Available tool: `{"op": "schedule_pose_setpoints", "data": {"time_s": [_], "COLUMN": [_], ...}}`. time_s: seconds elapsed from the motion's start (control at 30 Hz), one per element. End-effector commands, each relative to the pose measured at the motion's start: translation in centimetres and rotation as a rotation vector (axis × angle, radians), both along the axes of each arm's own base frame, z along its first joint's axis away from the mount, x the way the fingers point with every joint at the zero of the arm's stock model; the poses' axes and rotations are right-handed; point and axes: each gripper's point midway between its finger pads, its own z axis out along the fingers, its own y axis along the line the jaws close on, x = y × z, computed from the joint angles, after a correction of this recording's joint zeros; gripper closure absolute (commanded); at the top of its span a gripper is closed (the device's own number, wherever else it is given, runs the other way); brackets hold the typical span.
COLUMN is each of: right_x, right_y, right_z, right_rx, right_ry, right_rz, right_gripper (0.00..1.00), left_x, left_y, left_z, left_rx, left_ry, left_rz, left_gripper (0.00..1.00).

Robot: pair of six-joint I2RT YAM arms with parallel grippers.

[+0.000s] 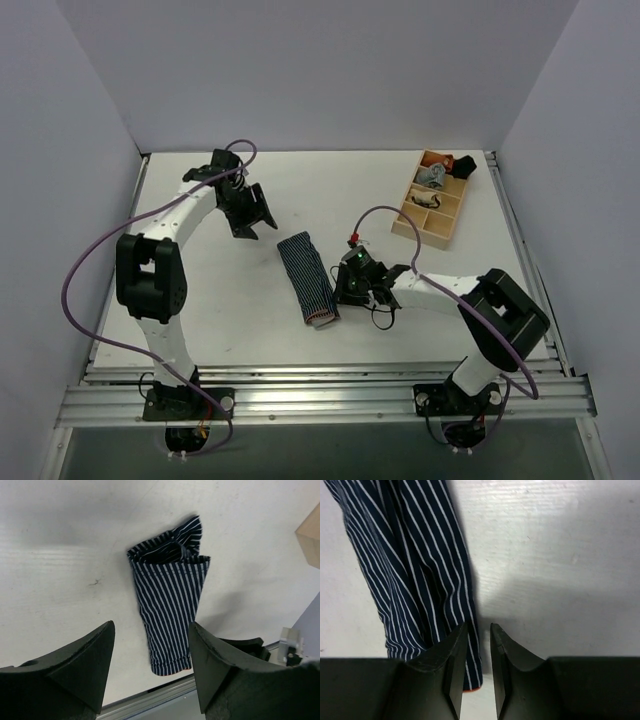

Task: Roll the underwear
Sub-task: Fold the underwear

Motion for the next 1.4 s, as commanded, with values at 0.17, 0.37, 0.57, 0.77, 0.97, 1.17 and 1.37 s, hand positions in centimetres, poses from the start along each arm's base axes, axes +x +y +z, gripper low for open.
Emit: {"op": "schedule_pose_setpoints", "data": {"time_s": [0.17, 0.37, 0.57, 0.77, 0.97, 1.17, 1.37], "right_x": [-0.2, -4.2, -3.4, 2.4, 6.4, 9.7, 10.3], "right_y": [2.9, 5.7, 3.1, 3.1, 5.4, 3.0, 3.1], "right_z": [0.0, -0.4, 2.3, 7.5, 7.6, 4.5, 1.4], "right_rx": [-0.005, 0.016, -0.007, 0.076, 0.108, 0.083, 0.091], "right_ry": [-0.028, 0.021, -0.004, -0.098, -0.103, -0.048, -0.010], "right_rz": [0.043, 0.065, -0.022, -0.087, -0.004, -0.076, -0.060], "right_gripper": [0.80, 0.81, 0.78, 0.61, 0.48, 0.46, 0.61], "left_x": [-2.8, -3.8, -7.7, -12.9, -15.1, -16.5, -17.9], "left_y": [0.9, 1.5, 0.6, -2.0, -3.9, -6.2, -9.2], "left_z": [-2.0, -0.6, -0.7, -3.3, -4.6, -4.0, -4.0], "left_rx": [0.039, 0.074, 0.068, -0.001, -0.019, -0.071, -0.139], "left_ry": [0.072, 0.067, 0.096, 0.180, 0.191, 0.157, 0.113], "left_rz": [-0.038, -0.050, -0.072, -0.102, -0.050, -0.001, 0.029], "left_gripper": [0.32, 0.34, 0.36, 0.39, 0.42, 0.46, 0.46]}}
